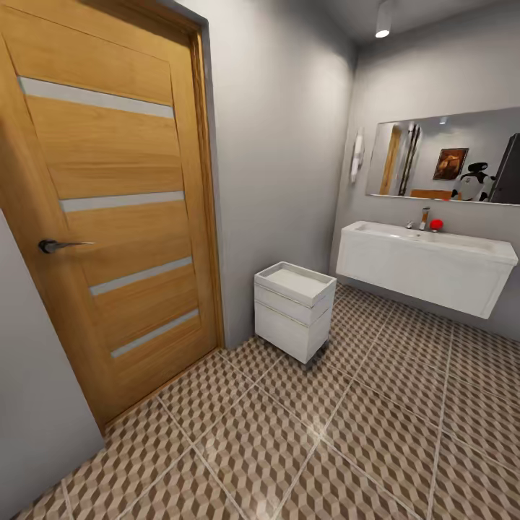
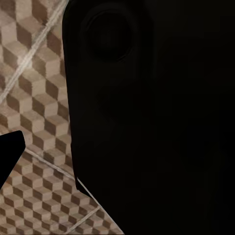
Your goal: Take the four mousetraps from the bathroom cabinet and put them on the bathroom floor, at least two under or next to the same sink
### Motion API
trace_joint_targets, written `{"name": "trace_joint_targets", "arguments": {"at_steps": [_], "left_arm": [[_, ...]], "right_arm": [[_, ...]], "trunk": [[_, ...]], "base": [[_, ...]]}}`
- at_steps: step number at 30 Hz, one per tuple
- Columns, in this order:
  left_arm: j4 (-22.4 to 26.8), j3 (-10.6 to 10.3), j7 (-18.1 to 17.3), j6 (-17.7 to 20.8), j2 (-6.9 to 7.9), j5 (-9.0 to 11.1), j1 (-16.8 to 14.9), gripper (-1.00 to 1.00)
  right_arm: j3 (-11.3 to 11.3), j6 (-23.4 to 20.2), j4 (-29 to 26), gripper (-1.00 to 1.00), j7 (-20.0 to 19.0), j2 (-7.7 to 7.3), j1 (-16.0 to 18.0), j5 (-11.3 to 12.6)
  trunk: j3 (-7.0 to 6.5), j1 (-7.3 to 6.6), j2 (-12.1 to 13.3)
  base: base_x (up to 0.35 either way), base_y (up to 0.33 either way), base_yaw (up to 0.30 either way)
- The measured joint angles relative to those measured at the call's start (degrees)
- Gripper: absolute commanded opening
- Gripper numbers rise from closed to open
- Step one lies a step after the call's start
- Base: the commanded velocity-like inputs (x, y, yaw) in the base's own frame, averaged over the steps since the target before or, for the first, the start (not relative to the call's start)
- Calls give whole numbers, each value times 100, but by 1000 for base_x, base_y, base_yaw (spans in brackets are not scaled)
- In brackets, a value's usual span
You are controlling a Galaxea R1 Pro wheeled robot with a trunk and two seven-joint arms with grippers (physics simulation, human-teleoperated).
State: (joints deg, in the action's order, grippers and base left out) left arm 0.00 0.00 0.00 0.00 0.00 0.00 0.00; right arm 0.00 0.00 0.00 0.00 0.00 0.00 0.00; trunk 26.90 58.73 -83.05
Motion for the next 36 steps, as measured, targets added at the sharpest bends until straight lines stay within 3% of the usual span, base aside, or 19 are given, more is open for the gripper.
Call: {"name": "trace_joint_targets", "arguments": {"at_steps": [7,11,36], "left_arm": [[-8,8,-8,-8,10,-8,-48,100],[-8,8,-8,-8,26,-8,47,100],[-8,8,-8,-8,50,-8,81,100]], "right_arm": [[-13,6,-8,100,7,-14,8,5],[-24,7,-133,100,8,107,44,1],[-16,303,-338,100,8,138,62,10]], "trunk": [[-1,0,-1],[-1,0,-1],[-1,0,-1]], "base": [[0,0,0],[0,0,0],[0,0,0]]}}
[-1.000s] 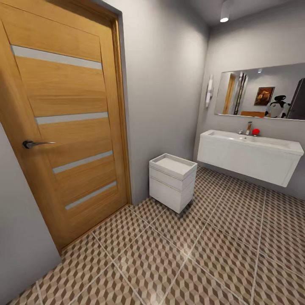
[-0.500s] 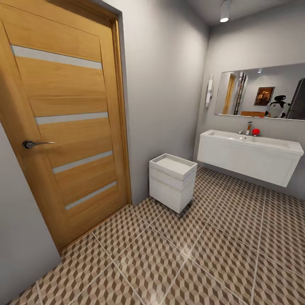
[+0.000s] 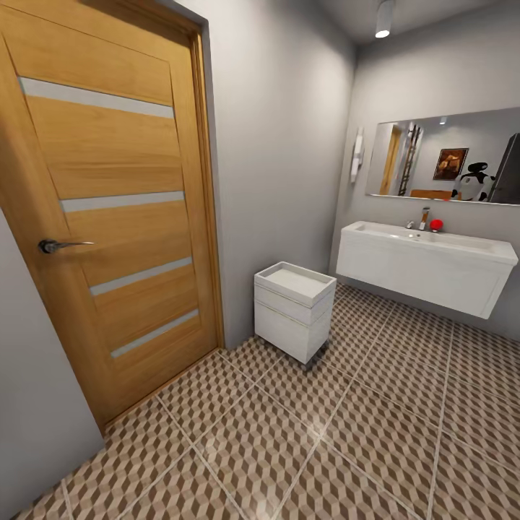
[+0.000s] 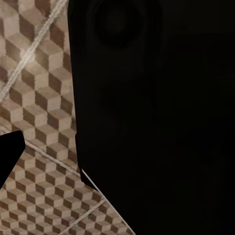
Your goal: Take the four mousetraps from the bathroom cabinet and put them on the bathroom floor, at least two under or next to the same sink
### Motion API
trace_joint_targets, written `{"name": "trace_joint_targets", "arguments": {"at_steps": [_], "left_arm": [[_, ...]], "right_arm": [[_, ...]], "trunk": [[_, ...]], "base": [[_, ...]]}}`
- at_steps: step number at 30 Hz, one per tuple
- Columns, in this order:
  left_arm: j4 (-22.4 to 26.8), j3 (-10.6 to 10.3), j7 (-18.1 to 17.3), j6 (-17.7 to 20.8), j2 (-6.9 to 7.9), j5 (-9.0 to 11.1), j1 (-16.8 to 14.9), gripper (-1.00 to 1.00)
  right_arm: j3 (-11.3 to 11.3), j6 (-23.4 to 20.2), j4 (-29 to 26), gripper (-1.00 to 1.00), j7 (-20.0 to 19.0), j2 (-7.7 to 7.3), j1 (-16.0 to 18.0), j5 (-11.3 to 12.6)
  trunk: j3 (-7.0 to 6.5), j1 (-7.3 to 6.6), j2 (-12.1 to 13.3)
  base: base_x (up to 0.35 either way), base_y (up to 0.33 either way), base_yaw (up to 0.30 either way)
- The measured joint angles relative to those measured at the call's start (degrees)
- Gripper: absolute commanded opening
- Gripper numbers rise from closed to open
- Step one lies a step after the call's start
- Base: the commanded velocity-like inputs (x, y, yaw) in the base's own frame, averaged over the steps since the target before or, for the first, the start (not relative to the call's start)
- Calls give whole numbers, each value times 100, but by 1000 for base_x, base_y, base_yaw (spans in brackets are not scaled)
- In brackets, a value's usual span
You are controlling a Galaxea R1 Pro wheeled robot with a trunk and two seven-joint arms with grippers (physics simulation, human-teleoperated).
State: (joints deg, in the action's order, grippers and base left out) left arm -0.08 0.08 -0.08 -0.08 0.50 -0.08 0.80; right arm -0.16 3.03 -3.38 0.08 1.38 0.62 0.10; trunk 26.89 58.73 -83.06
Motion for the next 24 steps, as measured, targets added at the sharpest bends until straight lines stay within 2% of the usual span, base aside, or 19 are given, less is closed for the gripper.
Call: {"name": "trace_joint_targets", "arguments": {"at_steps": [11,18,21,24], "left_arm": [[0,4,-2,0,-14,18,0,100],[19,12,-7,-10,-142,30,-1,100],[71,15,-11,-41,-172,24,-3,100],[300,20,-14,-102,-156,14,-5,100]], "right_arm": [[1,9,-1,100,0,4,4,5],[6,28,-6,100,-14,10,5,9],[4,123,-12,100,-23,11,5,6],[1,457,-49,100,-28,7,5,-2]], "trunk": [[0,0,0],[0,0,0],[0,0,0],[0,0,0]], "base": [[0,0,0],[0,0,0],[0,0,0],[0,0,0]]}}
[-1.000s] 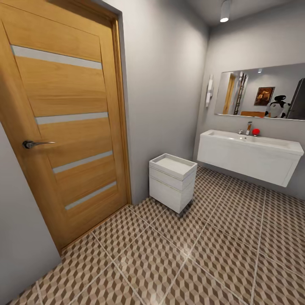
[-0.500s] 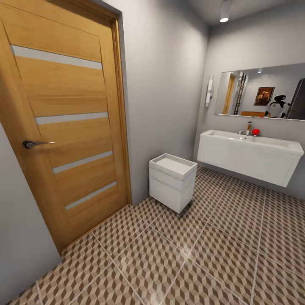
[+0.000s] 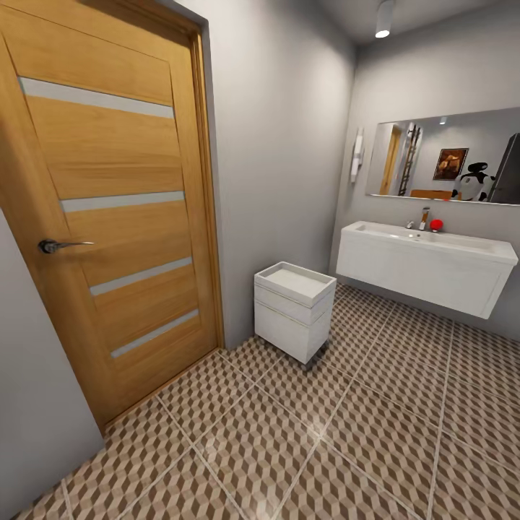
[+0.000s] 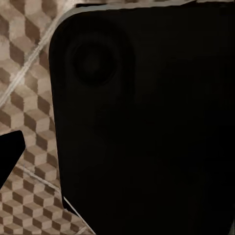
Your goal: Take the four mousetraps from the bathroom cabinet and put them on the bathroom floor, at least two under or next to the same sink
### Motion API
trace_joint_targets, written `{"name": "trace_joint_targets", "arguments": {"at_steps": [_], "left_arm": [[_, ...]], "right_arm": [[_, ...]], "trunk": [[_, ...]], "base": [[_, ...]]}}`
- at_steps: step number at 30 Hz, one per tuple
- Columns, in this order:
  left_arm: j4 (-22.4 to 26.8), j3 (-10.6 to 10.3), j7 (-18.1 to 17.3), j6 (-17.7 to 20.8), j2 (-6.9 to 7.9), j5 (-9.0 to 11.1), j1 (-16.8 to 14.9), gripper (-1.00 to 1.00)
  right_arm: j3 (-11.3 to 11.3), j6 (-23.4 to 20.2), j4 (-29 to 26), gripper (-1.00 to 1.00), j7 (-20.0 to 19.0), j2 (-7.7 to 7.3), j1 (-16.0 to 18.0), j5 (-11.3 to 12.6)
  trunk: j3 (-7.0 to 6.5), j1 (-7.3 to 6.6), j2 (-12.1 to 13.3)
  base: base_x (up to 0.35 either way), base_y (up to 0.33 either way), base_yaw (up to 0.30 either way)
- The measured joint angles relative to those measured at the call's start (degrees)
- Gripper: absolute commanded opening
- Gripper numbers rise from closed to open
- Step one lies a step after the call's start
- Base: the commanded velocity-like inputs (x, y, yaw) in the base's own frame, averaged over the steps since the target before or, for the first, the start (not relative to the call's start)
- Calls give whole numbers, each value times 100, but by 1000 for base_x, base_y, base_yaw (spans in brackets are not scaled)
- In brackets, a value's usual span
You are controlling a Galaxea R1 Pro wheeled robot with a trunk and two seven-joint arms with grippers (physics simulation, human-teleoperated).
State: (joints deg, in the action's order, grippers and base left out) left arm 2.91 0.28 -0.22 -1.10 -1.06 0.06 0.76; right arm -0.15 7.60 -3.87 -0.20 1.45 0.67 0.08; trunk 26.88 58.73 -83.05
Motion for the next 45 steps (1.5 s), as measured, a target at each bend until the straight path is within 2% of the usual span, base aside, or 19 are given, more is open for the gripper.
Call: {"name": "trace_joint_targets", "arguments": {"at_steps": [3,7,8,11,12,14,18,19,21,23,24,26,27,28,32,33,39,45], "left_arm": [[405,5,15,-22,57,-12,-1,100],[983,13,33,-8,179,-8,-1,100],[1304,16,39,6,240,-1,-3,100],[1813,18,46,61,307,9,-1,100],[2124,18,49,147,333,11,-2,100],[2452,22,51,317,349,12,-2,100],[3381,26,44,1181,359,10,-12,100],[4085,28,35,1843,360,7,-19,100],[5094,29,31,2389,357,1,-31,100],[5635,31,33,2640,354,1,-42,100],[6031,31,35,2829,351,1,-67,100],[6378,33,39,2994,348,-2,-111,100],[6695,34,43,3231,344,-1,-280,100],[6749,33,44,3273,344,-1,-356,100],[6538,34,45,3363,350,-9,-682,100],[6439,34,45,3349,352,-18,-761,100],[6611,29,22,3259,357,-17,-837,100],[6680,14,4,3254,372,4,-845,100]], "right_arm": [[-3,429,-192,100,7,-5,1,-10],[-5,652,-484,100,26,-14,0,-18],[-4,694,-648,100,36,-22,1,-21],[-2,669,-959,100,69,-31,0,-25],[-2,579,-1209,100,108,-37,1,-28],[-1,412,-1502,100,169,-42,0,-29],[-1,-293,-2381,100,379,-47,9,-36],[0,-847,-2992,100,474,-48,43,-47],[-2,-1387,-3814,100,533,-47,126,-55],[-1,-1696,-4202,100,557,-45,255,-54],[-2,-1961,-4437,100,572,-43,435,-56],[-1,-2221,-4597,100,581,-42,690,-53],[1,-2673,-4746,100,586,-40,1066,-41],[-2,-2776,-4774,100,587,-38,1371,-47],[-9,-3046,-4831,100,592,0,1749,-43],[-19,-3084,-4844,100,593,53,1825,-64],[-78,-2983,-4926,100,561,184,1898,-250],[-98,-2725,-4937,100,550,197,1906,-297]], "trunk": [[-1,0,0],[0,0,0],[-1,0,0],[0,0,0],[-1,0,0],[-1,0,0],[-1,0,0],[-2,0,1],[-3,0,1],[-1,0,1],[-3,0,1],[-3,0,1],[-2,0,1],[-3,0,2],[-2,0,1],[-2,0,1],[-2,0,1],[-2,0,1]], "base": [[0,0,0],[0,0,0],[0,0,0],[0,0,0],[0,0,0],[0,0,0],[0,0,0],[0,0,0],[0,0,0],[0,0,0],[0,0,0],[0,0,0],[0,0,0],[0,0,0],[0,0,0],[0,0,0],[0,0,0],[0,0,0]]}}
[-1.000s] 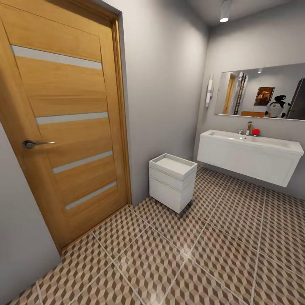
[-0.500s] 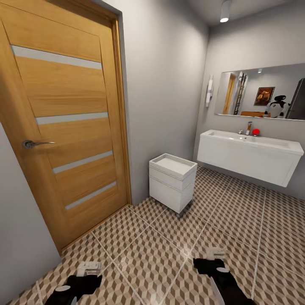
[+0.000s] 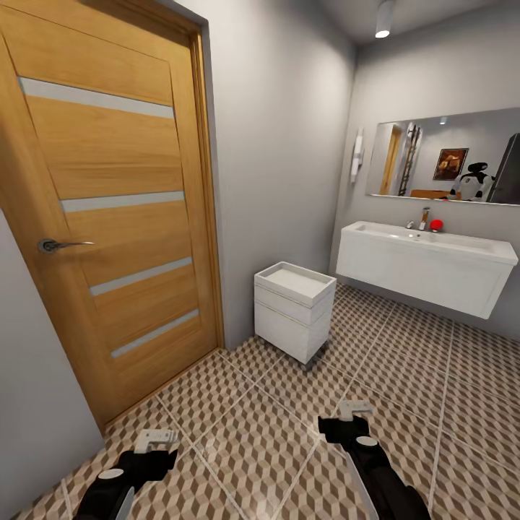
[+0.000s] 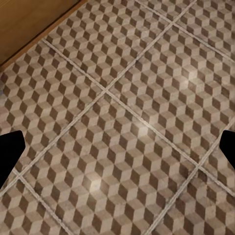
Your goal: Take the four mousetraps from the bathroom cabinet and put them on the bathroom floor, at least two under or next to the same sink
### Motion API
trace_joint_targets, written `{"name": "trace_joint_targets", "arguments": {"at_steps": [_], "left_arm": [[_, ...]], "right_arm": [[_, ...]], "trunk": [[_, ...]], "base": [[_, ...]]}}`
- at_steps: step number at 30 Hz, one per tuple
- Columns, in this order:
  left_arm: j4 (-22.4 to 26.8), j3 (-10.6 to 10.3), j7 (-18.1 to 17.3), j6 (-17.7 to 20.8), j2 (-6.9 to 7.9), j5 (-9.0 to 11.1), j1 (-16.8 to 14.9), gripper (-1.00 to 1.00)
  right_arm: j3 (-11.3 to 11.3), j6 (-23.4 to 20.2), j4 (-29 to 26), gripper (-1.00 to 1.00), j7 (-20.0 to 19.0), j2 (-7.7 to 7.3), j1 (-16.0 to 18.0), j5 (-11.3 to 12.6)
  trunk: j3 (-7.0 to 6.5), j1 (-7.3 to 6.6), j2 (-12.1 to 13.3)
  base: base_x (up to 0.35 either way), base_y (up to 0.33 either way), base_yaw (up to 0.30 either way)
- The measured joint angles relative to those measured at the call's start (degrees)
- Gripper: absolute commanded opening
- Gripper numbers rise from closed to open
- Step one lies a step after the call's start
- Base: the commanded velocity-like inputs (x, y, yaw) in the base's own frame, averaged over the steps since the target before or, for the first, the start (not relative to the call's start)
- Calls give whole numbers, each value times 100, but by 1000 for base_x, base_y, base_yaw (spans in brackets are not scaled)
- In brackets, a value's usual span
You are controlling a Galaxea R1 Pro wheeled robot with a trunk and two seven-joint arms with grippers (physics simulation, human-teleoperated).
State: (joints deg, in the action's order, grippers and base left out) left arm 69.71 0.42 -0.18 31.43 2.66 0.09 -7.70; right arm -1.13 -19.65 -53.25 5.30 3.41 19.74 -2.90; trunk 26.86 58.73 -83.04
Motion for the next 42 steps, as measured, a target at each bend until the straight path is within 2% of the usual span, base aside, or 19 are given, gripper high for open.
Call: {"name": "trace_joint_targets", "arguments": {"at_steps": [42], "left_arm": [[163,-34,-22,-9,-21,22,-1,100]], "right_arm": [[4,189,-1,100,17,-7,1,-4]], "trunk": [[0,0,0]], "base": [[0,0,1]]}}
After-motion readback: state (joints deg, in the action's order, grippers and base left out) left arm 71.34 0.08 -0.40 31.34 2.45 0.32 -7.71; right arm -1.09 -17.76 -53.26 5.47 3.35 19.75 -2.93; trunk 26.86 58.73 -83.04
